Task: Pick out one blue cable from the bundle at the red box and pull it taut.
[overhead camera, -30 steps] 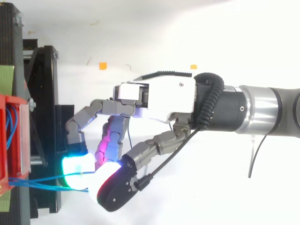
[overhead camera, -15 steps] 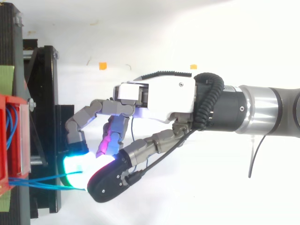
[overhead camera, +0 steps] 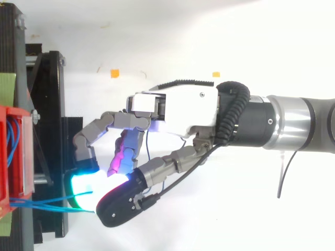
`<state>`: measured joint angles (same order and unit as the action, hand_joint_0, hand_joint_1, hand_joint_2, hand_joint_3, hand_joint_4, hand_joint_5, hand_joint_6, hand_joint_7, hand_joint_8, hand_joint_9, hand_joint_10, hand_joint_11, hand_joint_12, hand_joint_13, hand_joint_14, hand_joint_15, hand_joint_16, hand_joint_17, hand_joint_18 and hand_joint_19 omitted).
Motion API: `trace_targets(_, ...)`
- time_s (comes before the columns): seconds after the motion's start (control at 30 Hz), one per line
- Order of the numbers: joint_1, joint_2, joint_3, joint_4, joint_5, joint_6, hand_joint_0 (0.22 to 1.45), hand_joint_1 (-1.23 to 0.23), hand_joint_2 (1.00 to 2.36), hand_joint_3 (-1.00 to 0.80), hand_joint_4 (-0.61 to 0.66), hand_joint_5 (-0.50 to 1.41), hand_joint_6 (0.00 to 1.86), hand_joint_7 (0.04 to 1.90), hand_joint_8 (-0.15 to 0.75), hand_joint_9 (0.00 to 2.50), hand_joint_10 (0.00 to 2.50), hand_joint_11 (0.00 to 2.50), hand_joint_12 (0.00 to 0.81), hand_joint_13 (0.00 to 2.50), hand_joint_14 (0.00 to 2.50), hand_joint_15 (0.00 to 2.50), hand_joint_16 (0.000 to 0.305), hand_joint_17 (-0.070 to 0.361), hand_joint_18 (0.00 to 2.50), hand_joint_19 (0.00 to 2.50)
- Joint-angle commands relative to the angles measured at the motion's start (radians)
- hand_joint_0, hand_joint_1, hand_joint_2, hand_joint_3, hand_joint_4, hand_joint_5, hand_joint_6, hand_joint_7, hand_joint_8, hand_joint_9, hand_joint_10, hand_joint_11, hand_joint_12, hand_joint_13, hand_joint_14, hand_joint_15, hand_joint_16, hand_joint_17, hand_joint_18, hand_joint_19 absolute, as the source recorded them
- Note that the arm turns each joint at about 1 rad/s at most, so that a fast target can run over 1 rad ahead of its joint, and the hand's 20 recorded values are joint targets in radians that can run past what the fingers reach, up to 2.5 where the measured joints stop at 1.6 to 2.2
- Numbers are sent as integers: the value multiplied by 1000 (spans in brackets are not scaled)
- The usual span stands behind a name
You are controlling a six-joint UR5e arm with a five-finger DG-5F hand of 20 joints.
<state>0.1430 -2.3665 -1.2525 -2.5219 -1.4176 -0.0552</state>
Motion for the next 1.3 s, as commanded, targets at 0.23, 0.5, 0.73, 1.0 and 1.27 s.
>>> trace_targets(0.23, 0, 52, -11, -123, -3, -15, 607, -698, 1024, -169, 38, -101, 875, 1132, 354, 1410, 24, 594, 459, 1137, 23, 613, 65, 146, 941, 795)
trace_targets(0.5, 9, 161, -143, -173, 52, -21, 611, -685, 1024, -172, 40, -101, 877, 1135, 355, 1408, 21, 584, 465, 1137, 24, 608, 65, 146, 939, 796)
trace_targets(0.73, 21, 227, -242, -149, 152, -20, 614, -680, 1023, -178, 29, -102, 879, 1128, 356, 1399, 23, 584, 463, 1137, 24, 614, 65, 147, 940, 786)
trace_targets(1.0, 24, 225, -242, -184, 217, -2, 617, -674, 1022, -182, 20, -104, 881, 1125, 358, 1390, 24, 588, 464, 1130, 24, 614, 65, 147, 933, 786)
trace_targets(1.27, 33, 225, -242, -182, 244, 0, 623, -668, 1021, -202, 21, -107, 883, 1114, 354, 1381, 25, 621, 465, 1126, 22, 604, 65, 147, 927, 778)
